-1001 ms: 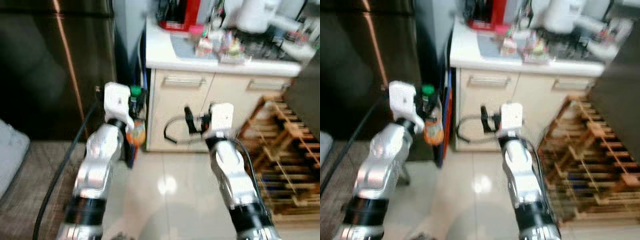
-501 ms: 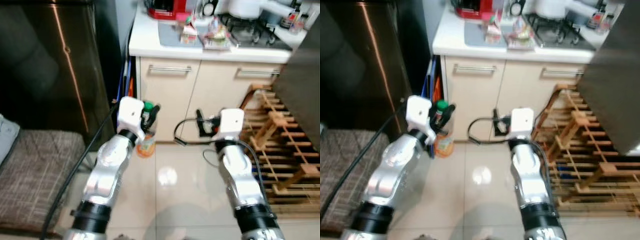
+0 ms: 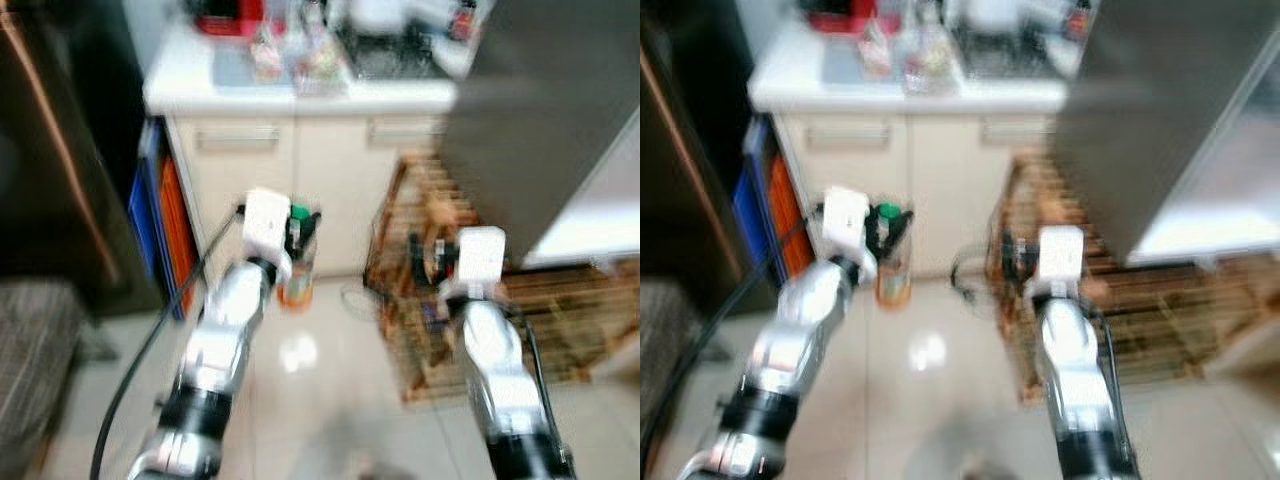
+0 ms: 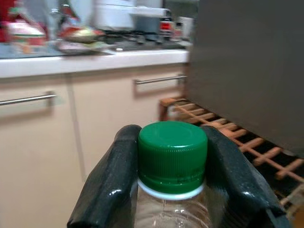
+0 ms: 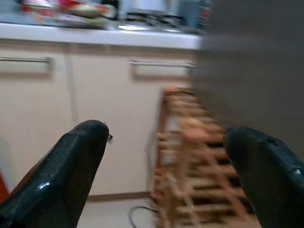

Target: Restocking fridge

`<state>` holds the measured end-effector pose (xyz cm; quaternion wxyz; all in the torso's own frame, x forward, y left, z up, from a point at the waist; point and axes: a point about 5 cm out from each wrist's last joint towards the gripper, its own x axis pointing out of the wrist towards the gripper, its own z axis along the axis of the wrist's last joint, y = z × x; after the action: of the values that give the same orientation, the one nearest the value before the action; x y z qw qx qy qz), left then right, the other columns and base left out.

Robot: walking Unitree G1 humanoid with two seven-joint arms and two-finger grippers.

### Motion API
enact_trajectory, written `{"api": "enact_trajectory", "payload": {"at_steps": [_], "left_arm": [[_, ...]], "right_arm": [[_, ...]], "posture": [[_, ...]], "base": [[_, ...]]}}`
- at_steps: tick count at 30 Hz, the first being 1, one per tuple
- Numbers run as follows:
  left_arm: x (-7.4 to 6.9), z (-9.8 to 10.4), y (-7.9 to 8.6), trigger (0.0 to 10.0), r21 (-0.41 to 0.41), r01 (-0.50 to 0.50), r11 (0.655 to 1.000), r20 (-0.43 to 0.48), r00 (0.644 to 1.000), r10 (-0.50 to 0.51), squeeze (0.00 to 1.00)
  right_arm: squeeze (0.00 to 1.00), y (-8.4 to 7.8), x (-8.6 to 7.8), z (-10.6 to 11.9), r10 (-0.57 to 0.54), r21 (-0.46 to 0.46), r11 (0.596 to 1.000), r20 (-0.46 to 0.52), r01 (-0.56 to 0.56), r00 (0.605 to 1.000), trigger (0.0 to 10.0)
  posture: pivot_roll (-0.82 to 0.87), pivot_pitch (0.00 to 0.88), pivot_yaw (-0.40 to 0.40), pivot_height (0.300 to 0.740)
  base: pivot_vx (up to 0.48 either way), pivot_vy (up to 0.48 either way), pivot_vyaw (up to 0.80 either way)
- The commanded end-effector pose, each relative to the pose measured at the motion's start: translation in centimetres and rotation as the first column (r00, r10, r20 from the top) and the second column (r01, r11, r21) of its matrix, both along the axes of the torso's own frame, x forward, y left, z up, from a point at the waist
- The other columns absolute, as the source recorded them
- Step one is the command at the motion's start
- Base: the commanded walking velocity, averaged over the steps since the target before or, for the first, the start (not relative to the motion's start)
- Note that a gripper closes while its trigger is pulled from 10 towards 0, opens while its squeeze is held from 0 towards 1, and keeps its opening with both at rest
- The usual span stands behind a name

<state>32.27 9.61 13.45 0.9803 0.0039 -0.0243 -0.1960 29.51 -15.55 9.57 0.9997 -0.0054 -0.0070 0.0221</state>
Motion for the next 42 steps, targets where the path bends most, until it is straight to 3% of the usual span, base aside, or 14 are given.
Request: {"api": "enact_trajectory", "payload": {"at_steps": [1, 4, 8, 9, 10, 11, 14, 16, 24, 37, 42], "left_arm": [[0.2, 0.8, -1.3, 10.0, 0.003, 0.042, 0.999, 0.036, 0.998, -0.042, 0.00], [0.5, 0.5, -1.1, 10.0, 0.022, 0.032, 0.999, 0.027, 0.999, -0.033, 0.00], [0.5, -0.6, 0.9, 10.0, 0.047, -0.014, 0.999, 0.006, 1.000, 0.014, 0.00], [0.2, -1.2, 2.1, 10.0, 0.042, -0.043, 0.998, -0.012, 0.999, 0.044, 0.00], [0.2, -1.2, 2.1, 10.0, 0.042, -0.043, 0.998, -0.012, 0.999, 0.044, 0.00], [-0.1, -1.7, 3.2, 10.0, 0.014, -0.077, 0.997, -0.034, 0.996, 0.078, 0.00], [-0.3, -2.0, 3.8, 10.0, -0.050, -0.112, 0.992, -0.066, 0.992, 0.108, 0.00], [-0.3, -2.0, 3.8, 10.0, -0.070, -0.114, 0.991, -0.074, 0.991, 0.108, 0.00], [0.7, -0.8, 0.6, 10.0, -0.100, -0.060, 0.993, -0.026, 0.998, 0.058, 0.00], [0.7, -1.0, 0.4, 10.0, -0.134, -0.047, 0.990, -0.040, 0.998, 0.041, 0.00], [0.5, -0.9, -0.4, 10.0, -0.132, -0.029, 0.991, -0.029, 0.999, 0.025, 0.00]], "right_arm": [[0.00, -1.0, -0.3, 0.0, -0.032, -0.052, 0.998, 0.004, 0.033, 0.999, 10.0], [0.00, -1.0, -0.5, 0.1, -0.031, -0.093, 0.995, 0.024, 0.033, 0.999, 10.0], [0.00, -2.0, -1.1, -0.1, -0.097, -0.058, 0.993, 0.032, 0.099, 0.995, 10.0], [0.00, -2.5, -1.6, -0.1, -0.121, -0.058, 0.991, 0.038, 0.123, 0.992, 10.0], [0.00, -2.5, -1.6, -0.1, -0.121, -0.058, 0.991, 0.038, 0.123, 0.992, 10.0], [0.00, -3.1, -1.9, -0.1, -0.144, -0.059, 0.987, 0.046, 0.147, 0.988, 10.0], [0.00, -3.8, -2.2, 0.0, -0.172, -0.054, 0.983, 0.059, 0.175, 0.983, 10.0], [0.00, -3.9, -2.2, 0.0, -0.178, -0.052, 0.982, 0.062, 0.181, 0.982, 10.0], [0.00, -3.4, -1.7, -0.4, -0.132, -0.087, 0.987, 0.030, 0.134, 0.991, 10.0], [0.00, -3.1, -2.5, -1.6, -0.097, -0.081, 0.992, -0.022, 0.095, 0.995, 10.0], [0.00, -2.8, -2.3, -1.7, -0.078, -0.086, 0.993, -0.029, 0.075, 0.997, 10.0]], "posture": [[-0.12, 0.000, 0.016, 0.740], [-0.12, 0.000, 0.017, 0.740], [-0.12, 0.000, 0.022, 0.740], [-0.12, 0.000, 0.020, 0.740], [-0.12, 0.000, 0.020, 0.740], [-0.12, 0.000, 0.017, 0.740], [-0.12, 0.000, 0.011, 0.740], [-0.12, 0.000, 0.009, 0.740], [-0.14, 0.000, 0.003, 0.740], [-0.14, 0.000, -0.009, 0.740], [-0.13, 0.000, -0.013, 0.740]], "base": [[0.000, 0.000, -0.69], [0.000, 0.000, -0.69], [0.000, 0.000, -0.69], [0.000, 0.000, -0.68], [0.000, 0.000, -0.68], [0.000, 0.000, -0.67], [0.000, 0.000, -0.65], [0.000, 0.000, -0.64], [0.127, -0.411, -0.56], [0.270, -0.394, 0.00], [0.286, -0.382, 0.00]]}}
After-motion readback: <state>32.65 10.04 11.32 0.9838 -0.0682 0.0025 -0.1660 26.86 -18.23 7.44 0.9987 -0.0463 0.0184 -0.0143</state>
